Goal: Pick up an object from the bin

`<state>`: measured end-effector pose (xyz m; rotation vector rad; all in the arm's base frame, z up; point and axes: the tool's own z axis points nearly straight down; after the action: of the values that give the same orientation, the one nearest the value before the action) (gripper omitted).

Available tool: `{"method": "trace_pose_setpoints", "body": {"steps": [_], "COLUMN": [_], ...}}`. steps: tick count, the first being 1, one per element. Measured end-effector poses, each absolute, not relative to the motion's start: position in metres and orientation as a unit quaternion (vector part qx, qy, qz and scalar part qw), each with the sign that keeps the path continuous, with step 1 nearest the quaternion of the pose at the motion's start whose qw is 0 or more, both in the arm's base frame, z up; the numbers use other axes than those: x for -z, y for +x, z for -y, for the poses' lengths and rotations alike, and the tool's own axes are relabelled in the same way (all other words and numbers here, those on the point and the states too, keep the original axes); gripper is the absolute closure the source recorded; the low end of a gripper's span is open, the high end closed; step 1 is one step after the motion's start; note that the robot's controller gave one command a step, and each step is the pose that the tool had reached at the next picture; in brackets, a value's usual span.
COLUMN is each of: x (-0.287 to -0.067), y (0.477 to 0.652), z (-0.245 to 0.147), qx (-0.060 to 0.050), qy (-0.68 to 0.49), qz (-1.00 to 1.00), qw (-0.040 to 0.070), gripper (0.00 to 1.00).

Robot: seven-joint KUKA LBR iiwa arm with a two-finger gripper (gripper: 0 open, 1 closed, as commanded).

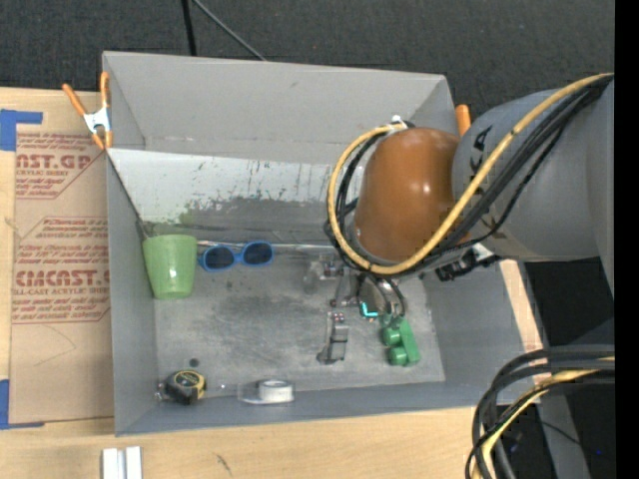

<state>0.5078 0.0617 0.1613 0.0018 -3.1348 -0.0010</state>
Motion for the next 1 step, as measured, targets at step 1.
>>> {"method": "trace_pose_setpoints", "body": {"steps": [1], "x": [-0.2017], "y": [0.5731], "z": [-0.0633], "qx": [0.001], "qy": [-0.034], "qz": [0.999], "qw": [-0.004], "gripper": [0.0]}}
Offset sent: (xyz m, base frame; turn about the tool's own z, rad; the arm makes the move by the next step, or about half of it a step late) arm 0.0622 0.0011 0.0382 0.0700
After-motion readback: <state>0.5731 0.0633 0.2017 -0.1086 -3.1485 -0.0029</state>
